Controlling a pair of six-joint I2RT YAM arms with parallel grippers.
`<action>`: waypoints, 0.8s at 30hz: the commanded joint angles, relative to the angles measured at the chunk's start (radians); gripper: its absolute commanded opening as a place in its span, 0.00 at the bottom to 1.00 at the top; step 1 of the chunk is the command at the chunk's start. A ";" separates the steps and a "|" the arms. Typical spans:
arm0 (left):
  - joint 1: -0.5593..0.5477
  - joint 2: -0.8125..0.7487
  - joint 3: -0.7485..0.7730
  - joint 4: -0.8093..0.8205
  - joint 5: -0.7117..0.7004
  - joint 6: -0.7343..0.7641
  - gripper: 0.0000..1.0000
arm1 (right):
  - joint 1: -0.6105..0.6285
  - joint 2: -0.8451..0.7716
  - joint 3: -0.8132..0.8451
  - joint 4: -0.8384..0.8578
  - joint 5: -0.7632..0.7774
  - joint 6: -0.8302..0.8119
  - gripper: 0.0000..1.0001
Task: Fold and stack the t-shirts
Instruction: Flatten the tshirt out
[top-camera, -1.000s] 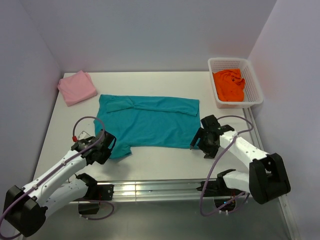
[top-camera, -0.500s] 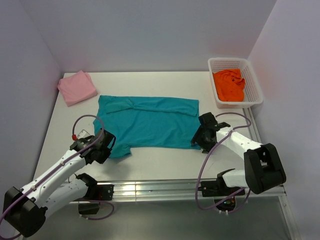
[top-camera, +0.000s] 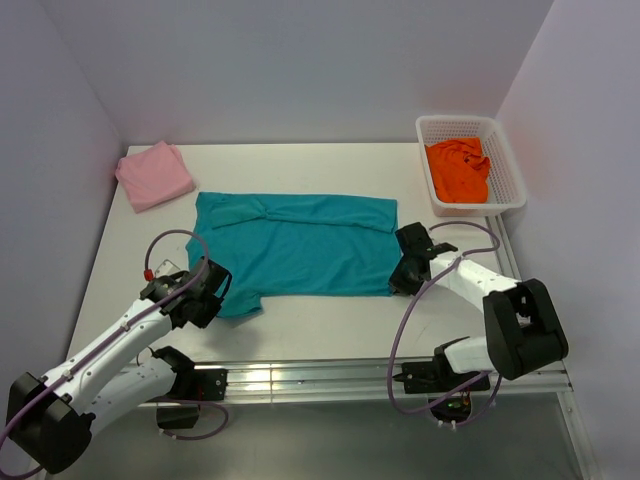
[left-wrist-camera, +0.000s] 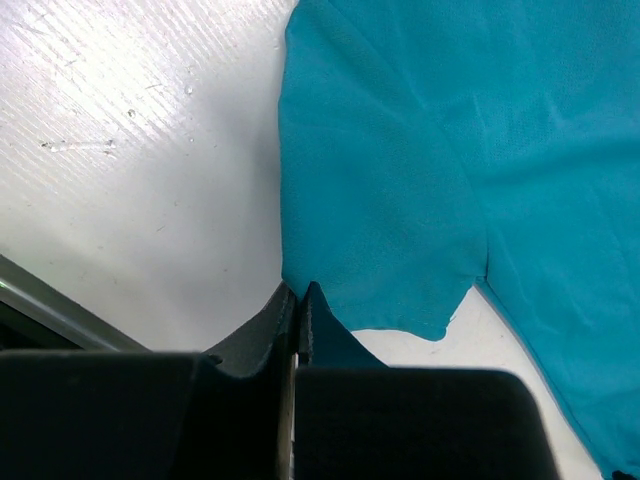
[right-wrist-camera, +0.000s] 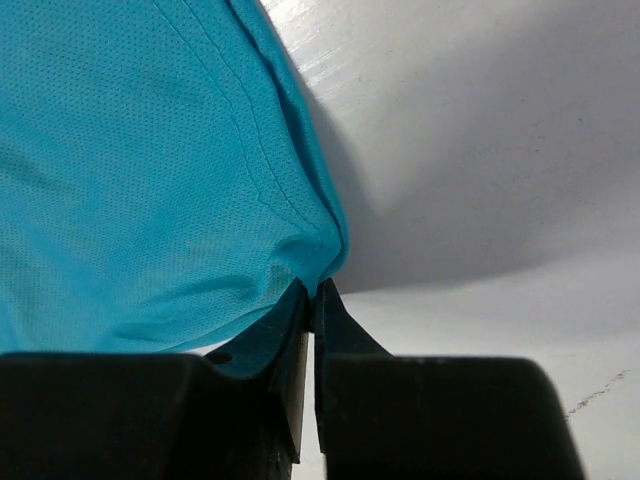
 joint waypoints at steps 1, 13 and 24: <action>-0.004 0.004 0.035 -0.012 -0.015 0.014 0.00 | -0.005 0.045 -0.020 0.000 0.065 -0.009 0.05; -0.002 -0.021 0.464 -0.257 -0.142 0.140 0.00 | -0.005 -0.265 0.315 -0.328 0.007 -0.052 0.00; -0.004 0.085 1.190 -0.360 -0.107 0.530 0.00 | -0.005 -0.460 0.919 -0.598 -0.051 -0.136 0.00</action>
